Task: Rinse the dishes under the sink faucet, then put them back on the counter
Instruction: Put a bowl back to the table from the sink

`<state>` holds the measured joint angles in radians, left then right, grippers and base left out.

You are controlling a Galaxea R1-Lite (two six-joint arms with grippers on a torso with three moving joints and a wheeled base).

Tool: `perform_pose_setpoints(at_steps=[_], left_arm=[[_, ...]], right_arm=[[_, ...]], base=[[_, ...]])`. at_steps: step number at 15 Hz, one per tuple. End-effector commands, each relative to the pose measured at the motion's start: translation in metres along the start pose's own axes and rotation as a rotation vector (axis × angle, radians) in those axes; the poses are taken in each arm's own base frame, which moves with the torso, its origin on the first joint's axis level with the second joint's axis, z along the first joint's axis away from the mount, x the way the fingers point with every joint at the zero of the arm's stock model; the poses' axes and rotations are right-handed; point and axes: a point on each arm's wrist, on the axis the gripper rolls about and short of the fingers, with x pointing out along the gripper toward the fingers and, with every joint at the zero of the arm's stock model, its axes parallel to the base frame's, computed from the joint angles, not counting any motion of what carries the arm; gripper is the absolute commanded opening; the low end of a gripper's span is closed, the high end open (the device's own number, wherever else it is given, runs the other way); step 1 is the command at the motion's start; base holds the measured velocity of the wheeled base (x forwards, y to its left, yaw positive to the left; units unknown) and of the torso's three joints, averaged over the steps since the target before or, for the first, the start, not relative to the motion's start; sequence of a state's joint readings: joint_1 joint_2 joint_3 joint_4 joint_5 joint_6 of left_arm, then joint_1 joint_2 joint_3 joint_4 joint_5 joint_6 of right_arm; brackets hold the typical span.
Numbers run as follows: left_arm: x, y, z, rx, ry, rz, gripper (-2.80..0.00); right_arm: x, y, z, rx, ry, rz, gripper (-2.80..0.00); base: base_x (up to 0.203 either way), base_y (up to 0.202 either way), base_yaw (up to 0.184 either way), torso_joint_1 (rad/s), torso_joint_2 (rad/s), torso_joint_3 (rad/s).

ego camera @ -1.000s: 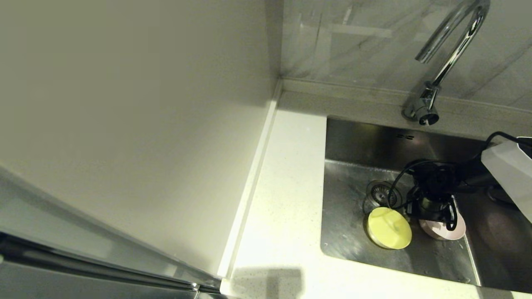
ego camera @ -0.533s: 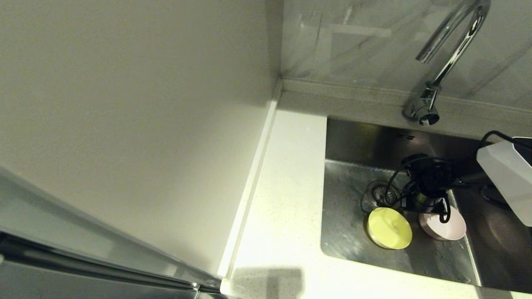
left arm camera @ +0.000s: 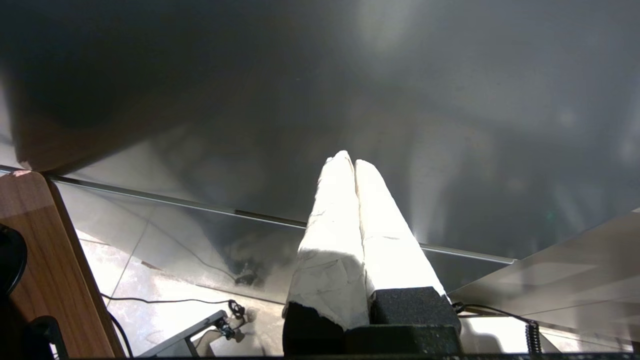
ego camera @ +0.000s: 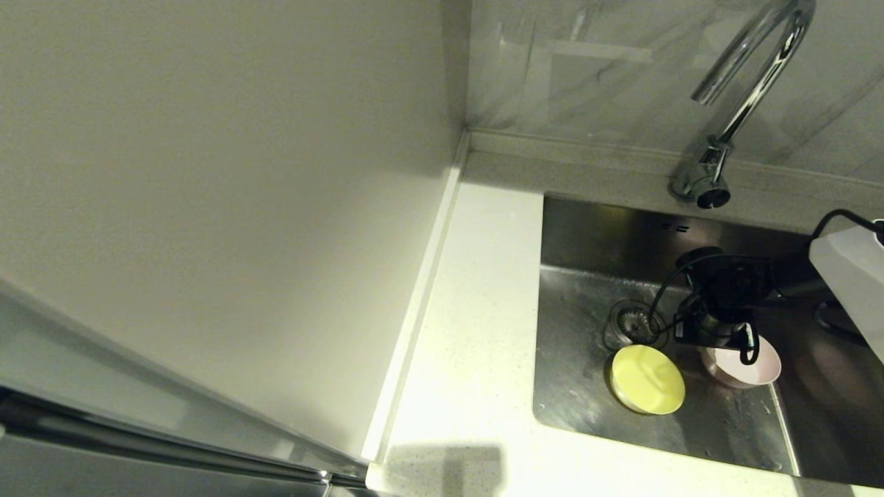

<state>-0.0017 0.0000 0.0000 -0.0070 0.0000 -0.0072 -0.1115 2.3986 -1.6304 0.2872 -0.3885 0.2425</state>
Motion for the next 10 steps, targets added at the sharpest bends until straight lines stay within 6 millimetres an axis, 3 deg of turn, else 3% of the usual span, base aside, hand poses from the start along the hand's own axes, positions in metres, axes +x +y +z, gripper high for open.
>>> perform_pose_setpoints(at_steps=[1, 3, 6, 8, 10], left_arm=[[0.000, 0.000, -0.001, 0.000, 0.002, 0.000, -2.80], [0.000, 0.000, -0.001, 0.000, 0.002, 0.000, -2.80], [0.000, 0.000, -0.001, 0.000, 0.002, 0.000, -2.80], [0.000, 0.000, -0.001, 0.000, 0.002, 0.000, -2.80], [0.000, 0.000, -0.001, 0.000, 0.001, 0.000, -2.80]], right_arm=[[-0.010, -0.005, 0.005, 0.013, -0.021, -0.001, -2.80], [-0.019, -0.008, 0.008, 0.019, -0.035, 0.002, -2.80], [-0.050, -0.019, 0.002, 0.014, -0.042, 0.023, -2.80], [-0.086, -0.029, -0.005, 0.006, -0.064, 0.081, -2.80], [-0.142, -0.048, -0.015, -0.005, -0.118, 0.192, -2.80]], base=[[0.000, 0.000, 0.000, 0.000, 0.00, 0.000], [0.000, 0.000, 0.000, 0.000, 0.00, 0.000], [0.000, 0.000, 0.000, 0.000, 0.00, 0.000], [0.000, 0.000, 0.000, 0.000, 0.00, 0.000], [0.000, 0.000, 0.000, 0.000, 0.00, 0.000]])
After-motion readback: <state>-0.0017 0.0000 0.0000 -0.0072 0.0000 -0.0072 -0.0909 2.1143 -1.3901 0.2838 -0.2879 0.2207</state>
